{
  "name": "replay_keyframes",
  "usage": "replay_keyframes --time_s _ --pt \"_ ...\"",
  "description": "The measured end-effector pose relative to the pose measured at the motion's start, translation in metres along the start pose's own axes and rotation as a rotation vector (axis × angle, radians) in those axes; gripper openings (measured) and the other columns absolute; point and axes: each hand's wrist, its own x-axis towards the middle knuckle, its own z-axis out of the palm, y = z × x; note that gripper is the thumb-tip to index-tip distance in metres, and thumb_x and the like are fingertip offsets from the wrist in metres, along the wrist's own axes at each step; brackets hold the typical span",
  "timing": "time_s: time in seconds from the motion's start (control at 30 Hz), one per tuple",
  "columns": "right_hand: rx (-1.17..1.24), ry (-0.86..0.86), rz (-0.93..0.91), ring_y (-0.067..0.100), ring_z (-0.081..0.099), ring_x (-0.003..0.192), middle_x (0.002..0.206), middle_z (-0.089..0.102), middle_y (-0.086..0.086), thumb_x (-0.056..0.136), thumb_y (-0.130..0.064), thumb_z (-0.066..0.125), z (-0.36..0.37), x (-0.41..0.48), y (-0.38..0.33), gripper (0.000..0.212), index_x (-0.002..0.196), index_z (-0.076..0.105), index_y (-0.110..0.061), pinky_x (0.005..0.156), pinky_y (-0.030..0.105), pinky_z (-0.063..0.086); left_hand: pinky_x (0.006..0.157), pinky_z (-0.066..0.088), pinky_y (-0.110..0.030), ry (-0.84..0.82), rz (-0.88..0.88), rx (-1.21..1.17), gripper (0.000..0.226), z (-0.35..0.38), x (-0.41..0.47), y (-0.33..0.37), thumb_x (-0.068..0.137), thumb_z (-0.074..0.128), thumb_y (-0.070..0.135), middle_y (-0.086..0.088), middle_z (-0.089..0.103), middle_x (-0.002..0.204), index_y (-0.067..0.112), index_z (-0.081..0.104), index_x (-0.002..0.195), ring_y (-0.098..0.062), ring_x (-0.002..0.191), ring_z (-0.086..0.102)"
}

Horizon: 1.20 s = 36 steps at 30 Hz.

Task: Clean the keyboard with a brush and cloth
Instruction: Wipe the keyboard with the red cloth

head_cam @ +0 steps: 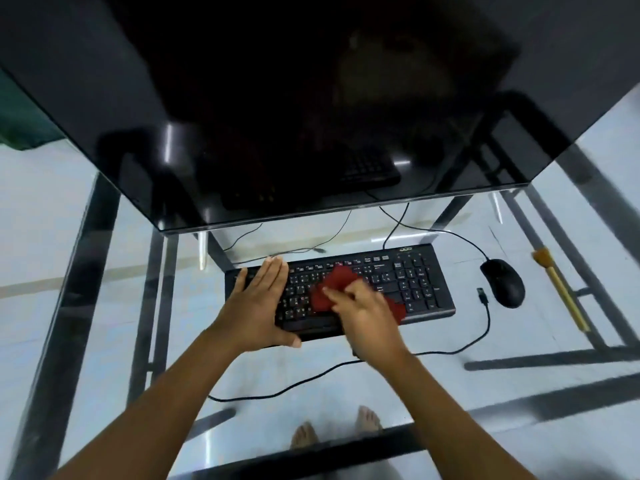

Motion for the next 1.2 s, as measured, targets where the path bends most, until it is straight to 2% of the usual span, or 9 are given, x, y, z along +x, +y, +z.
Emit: replay_keyframes --time_s 0.1,0.3,0.47,0.53,0.67,0.83,0.97,1.1,1.2 --pt "-0.003 0.214 0.38 0.031 0.059 0.072 0.097 0.059 0.012 0.091 -0.012 0.058 -0.007 0.009 0.031 0.029 0.12 0.065 -0.014 0.07 0.043 0.055 0.119 -0.011 -0.044 0.012 0.015 -0.018 0.137 0.003 -0.001 -0.003 0.059 0.064 0.079 0.002 -0.025 0.157 0.017 -0.016 0.152 -0.009 0.143 -0.026" --pt "-0.014 -0.109 -0.149 0.019 0.058 0.088 0.099 0.061 -0.001 0.092 -0.025 0.052 0.004 -0.001 -0.013 0.028 0.117 0.063 -0.032 0.074 0.033 0.048 0.118 -0.013 -0.042 0.028 0.01 -0.022 0.138 0.003 0.0 -0.003 0.059 0.065 0.079 0.003 -0.026 0.157 0.016 -0.015 0.152 -0.009 0.142 -0.027" --pt "-0.067 0.278 0.384 0.031 0.059 0.07 0.093 0.06 0.014 0.089 -0.01 0.061 -0.01 0.026 0.031 0.028 0.116 0.067 -0.013 0.071 0.041 0.054 0.118 -0.014 -0.041 0.029 0.008 -0.039 0.137 0.003 -0.001 -0.003 0.059 0.066 0.078 0.003 -0.025 0.157 0.017 -0.016 0.152 -0.01 0.143 -0.027" --pt "-0.062 0.229 0.325 0.03 0.058 0.07 0.09 0.06 0.011 0.086 -0.011 0.062 0.006 0.027 0.003 0.032 0.118 0.066 -0.014 0.07 0.038 0.049 0.118 -0.013 -0.042 0.035 0.005 -0.041 0.137 0.005 0.0 -0.004 0.059 0.065 0.078 0.004 -0.025 0.157 0.017 -0.016 0.152 -0.01 0.143 -0.027" --pt "-0.118 0.03 -0.121 0.027 0.058 0.07 0.09 0.06 0.007 0.08 -0.014 0.069 0.019 0.022 -0.022 0.038 0.118 0.067 -0.018 0.064 0.037 0.05 0.119 -0.012 -0.042 0.04 0.01 -0.03 0.136 0.005 0.0 -0.005 0.059 0.065 0.078 0.003 -0.023 0.158 0.017 -0.014 0.152 -0.01 0.143 -0.027" --pt "-0.079 0.211 0.415 0.031 0.059 0.076 0.099 0.061 0.016 0.091 -0.011 0.06 -0.002 0.044 0.011 0.029 0.12 0.065 -0.009 0.08 0.044 0.052 0.119 -0.012 -0.043 0.042 0.022 -0.056 0.137 0.006 0.0 -0.006 0.058 0.064 0.079 0.005 -0.024 0.157 0.018 -0.014 0.152 -0.009 0.143 -0.026" --pt "-0.104 0.135 0.125 0.027 0.057 0.08 0.093 0.057 0.009 0.089 -0.016 0.064 0.014 0.029 -0.005 0.035 0.123 0.063 -0.012 0.074 0.04 0.048 0.121 -0.007 -0.045 0.098 0.046 -0.144 0.123 0.005 -0.007 -0.017 0.066 0.053 0.082 0.009 -0.018 0.158 0.018 -0.004 0.153 -0.004 0.143 -0.022" --pt "-0.077 0.168 0.186 0.028 0.058 0.08 0.096 0.057 0.009 0.093 -0.019 0.056 0.009 0.03 0.014 0.032 0.124 0.063 -0.012 0.081 0.043 0.049 0.12 -0.004 -0.04 0.375 -0.112 -0.288 0.092 0.016 -0.032 -0.04 0.086 0.02 0.077 0.007 0.002 0.161 0.015 0.014 0.154 0.0 0.146 -0.009" --pt "-0.078 0.211 0.24 0.029 0.059 0.081 0.094 0.058 0.009 0.09 -0.021 0.051 0.013 0.031 0.004 0.036 0.121 0.065 -0.01 0.076 0.041 0.046 0.121 -0.006 -0.043 0.288 -0.089 -0.366 0.109 0.029 -0.048 -0.053 0.076 0.034 0.085 0.01 -0.011 0.161 0.018 -0.001 0.154 -0.003 0.146 -0.013"
